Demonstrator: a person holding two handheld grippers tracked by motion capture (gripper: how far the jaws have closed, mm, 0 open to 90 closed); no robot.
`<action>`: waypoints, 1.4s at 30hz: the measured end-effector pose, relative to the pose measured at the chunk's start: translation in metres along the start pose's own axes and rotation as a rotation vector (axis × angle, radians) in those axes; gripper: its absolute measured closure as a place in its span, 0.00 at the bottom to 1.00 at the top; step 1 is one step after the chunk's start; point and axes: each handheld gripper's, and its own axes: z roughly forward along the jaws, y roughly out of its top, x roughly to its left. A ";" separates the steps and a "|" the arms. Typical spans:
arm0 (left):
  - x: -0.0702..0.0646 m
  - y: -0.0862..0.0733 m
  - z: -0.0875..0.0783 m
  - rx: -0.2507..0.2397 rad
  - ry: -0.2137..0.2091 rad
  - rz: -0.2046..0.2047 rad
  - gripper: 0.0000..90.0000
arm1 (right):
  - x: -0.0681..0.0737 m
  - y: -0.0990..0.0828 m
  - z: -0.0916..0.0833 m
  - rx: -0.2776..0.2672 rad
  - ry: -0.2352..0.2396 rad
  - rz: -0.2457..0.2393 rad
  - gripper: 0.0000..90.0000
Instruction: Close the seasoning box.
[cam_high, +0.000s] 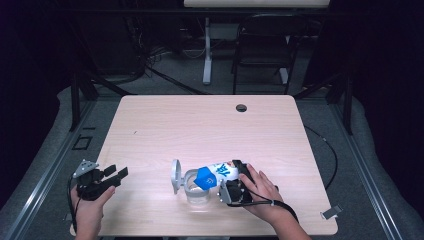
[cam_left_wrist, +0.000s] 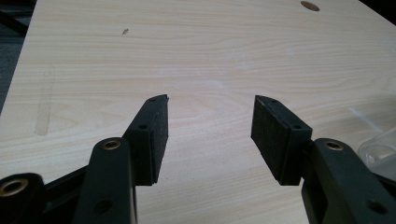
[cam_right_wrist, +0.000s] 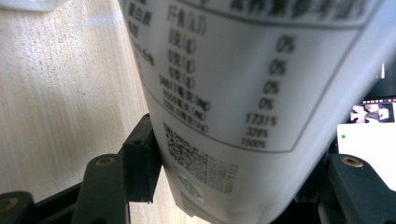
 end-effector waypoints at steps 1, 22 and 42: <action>0.000 0.000 0.000 0.000 0.000 0.001 0.52 | -0.002 0.001 -0.002 0.021 -0.010 -0.026 0.44; 0.000 0.000 0.000 0.000 0.003 0.000 0.52 | -0.004 0.005 -0.004 0.038 -0.024 -0.074 0.44; 0.001 0.000 0.000 -0.001 0.005 -0.001 0.52 | -0.006 0.006 -0.004 0.029 -0.051 -0.109 0.44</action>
